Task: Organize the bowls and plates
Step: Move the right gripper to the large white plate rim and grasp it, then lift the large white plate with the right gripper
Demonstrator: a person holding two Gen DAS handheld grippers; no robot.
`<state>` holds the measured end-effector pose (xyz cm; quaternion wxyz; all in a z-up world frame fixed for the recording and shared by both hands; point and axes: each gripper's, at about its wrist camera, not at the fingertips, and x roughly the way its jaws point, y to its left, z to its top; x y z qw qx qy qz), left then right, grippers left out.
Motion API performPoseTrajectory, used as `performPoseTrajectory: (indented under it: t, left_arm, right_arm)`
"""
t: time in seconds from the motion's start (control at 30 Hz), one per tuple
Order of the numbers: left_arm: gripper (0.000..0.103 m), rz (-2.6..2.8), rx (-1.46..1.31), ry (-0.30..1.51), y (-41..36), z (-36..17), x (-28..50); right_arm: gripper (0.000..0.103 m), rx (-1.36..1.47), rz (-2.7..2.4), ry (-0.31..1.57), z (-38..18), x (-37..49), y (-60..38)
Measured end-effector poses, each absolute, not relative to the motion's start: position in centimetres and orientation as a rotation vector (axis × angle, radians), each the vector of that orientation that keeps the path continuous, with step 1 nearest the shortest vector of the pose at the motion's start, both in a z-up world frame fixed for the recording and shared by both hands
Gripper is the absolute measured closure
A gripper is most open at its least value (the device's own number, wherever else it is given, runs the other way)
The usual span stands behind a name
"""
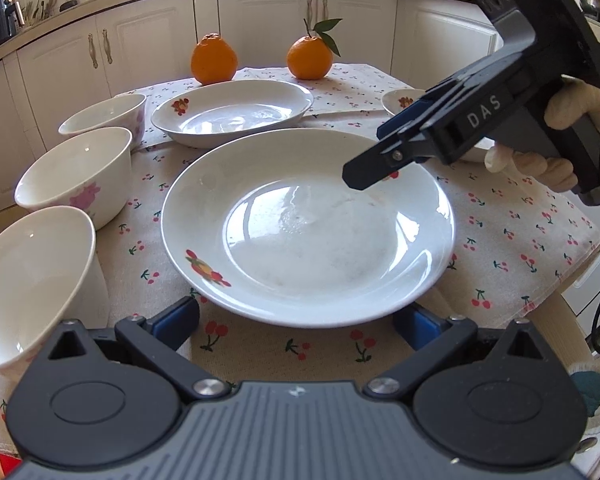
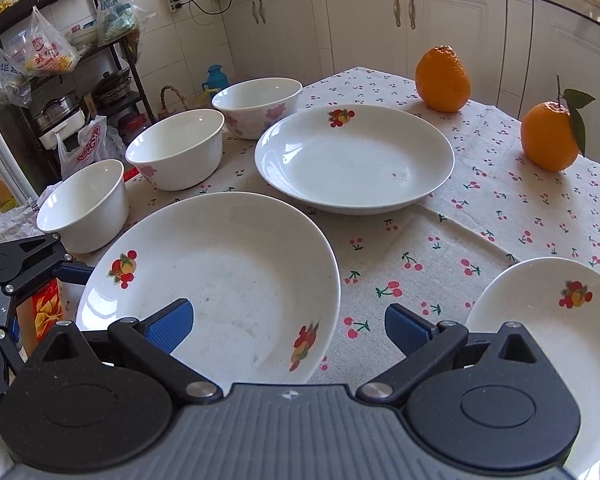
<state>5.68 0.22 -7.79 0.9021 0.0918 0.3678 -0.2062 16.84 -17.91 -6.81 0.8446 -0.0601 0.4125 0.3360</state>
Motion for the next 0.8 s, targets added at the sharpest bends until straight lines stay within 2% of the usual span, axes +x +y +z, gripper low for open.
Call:
performPoseTrajectory:
  t: [0.3, 0.4, 0.5, 0.8]
  left_arm:
    - [0.001, -0.434, 0.234, 0.726, -0.5, -7.7, 5.5]
    - [0.0, -0.436, 0.239, 0.721, -0.5, -7.7, 5.5]
    - [0.0, -0.44, 0.239, 0.72, -0.4, -7.7, 5.5]
    - [0.0, -0.449, 0.236, 0.716, -0.3, -7.7, 5.6]
  right_arm:
    - [0.001, -0.066, 0.818, 0.912, -7.0, 19.9, -17.0]
    - [0.012, -0.043, 0.861, 0.947, -7.1, 21.0, -16.5]
    - [0.018, -0.046, 0.886, 0.977, -7.4, 21.6, -16.0]
    - [0.018, -0.019, 0.919, 1.017, -7.6, 22.1, -16.1]
